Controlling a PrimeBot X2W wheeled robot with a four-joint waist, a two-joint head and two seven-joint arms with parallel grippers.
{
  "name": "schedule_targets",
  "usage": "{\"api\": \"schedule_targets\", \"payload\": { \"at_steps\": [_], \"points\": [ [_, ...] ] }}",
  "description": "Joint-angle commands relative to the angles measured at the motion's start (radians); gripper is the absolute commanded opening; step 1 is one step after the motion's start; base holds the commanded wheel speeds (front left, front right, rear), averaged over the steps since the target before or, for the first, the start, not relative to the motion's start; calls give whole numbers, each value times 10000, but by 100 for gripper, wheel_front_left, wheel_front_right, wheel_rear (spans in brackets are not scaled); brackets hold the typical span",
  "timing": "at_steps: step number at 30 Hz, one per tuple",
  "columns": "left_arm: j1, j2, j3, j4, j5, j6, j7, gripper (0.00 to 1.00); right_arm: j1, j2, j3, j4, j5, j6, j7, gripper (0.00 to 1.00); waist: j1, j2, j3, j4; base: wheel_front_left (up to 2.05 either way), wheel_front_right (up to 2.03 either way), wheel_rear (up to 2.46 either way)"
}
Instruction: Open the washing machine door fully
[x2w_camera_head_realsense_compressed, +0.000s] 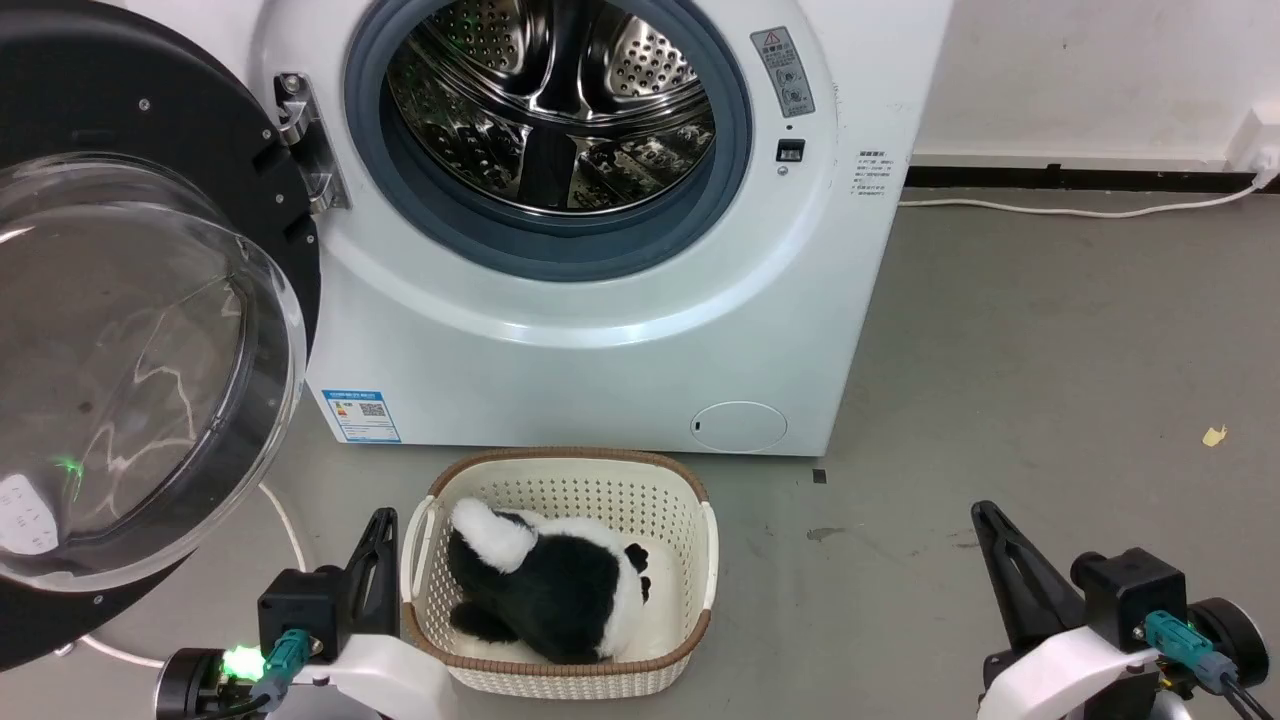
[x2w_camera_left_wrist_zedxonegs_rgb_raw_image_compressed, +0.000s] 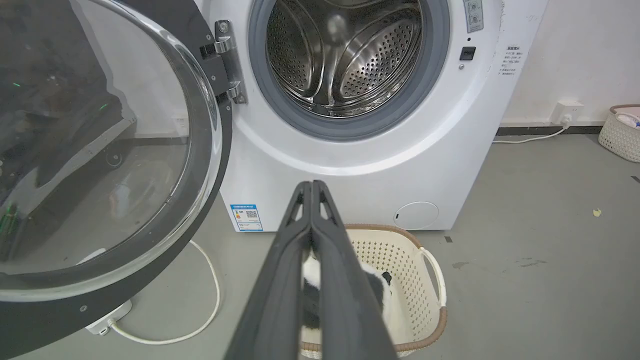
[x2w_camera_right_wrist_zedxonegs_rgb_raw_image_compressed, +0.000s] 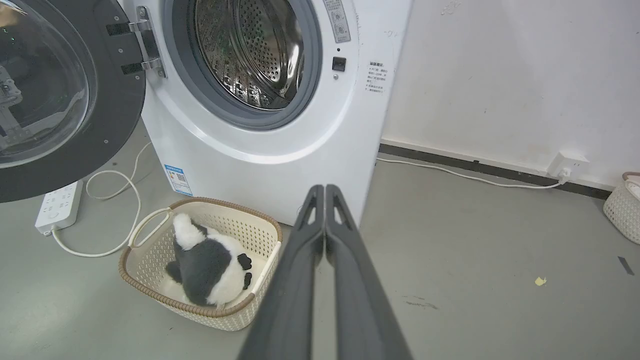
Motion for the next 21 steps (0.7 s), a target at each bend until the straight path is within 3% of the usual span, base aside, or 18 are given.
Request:
{"api": "schedule_targets", "payload": {
  "at_steps": [1, 21],
  "points": [
    [-152, 1, 14, -41, 87, -43, 3, 0, -120, 45, -5, 26, -76, 8, 3, 0, 0, 0, 0, 1, 0, 0, 0],
    [-152, 1, 14, -41, 87, -43, 3, 0, -120, 45, -5, 26, -76, 8, 3, 0, 0, 0, 0, 1, 0, 0, 0]
  ]
}}
